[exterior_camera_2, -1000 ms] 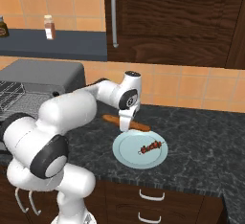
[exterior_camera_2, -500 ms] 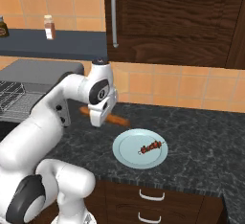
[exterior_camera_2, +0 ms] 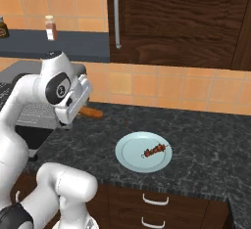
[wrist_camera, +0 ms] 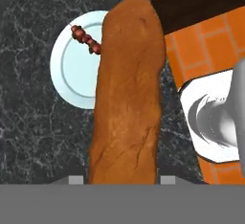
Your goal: Pick up the kebab skewer and baguette bread, and place them inside the toaster oven. Close the toaster oven door and start by setting the timer.
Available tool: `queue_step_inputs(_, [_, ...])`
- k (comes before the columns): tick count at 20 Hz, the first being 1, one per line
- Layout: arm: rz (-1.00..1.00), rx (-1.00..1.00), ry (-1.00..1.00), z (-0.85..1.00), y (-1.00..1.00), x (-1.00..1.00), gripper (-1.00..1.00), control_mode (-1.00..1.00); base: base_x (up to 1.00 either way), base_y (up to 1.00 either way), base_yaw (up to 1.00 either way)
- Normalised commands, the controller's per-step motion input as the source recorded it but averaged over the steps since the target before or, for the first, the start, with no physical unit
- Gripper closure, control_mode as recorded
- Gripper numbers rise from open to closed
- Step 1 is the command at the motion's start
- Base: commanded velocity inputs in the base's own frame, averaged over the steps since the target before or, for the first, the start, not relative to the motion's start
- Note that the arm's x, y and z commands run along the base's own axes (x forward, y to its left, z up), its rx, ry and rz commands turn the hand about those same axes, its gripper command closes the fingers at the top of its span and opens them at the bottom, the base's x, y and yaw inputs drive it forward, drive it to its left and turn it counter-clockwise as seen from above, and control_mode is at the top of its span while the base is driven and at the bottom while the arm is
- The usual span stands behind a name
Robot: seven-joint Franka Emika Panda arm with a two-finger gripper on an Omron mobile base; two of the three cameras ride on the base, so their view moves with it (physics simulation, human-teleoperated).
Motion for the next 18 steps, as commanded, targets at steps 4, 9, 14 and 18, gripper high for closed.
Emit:
queue_step_inputs(4, [0.00,-0.15,-0.30,0.11,0.94,-0.05,1.00,-1.00,0.00,0.00,0.00])
queue_step_inputs(9, [0.00,-0.10,-0.22,0.00,1.00,0.00,1.00,-1.00,0.00,0.00,0.00])
queue_step_inputs(14, [0.00,-0.05,-0.02,0.00,0.87,0.28,1.00,-1.00,0.00,0.00,0.00])
queue_step_inputs(18, [0.00,0.00,0.00,-0.05,0.69,0.42,1.00,-1.00,0.00,0.00,0.00])
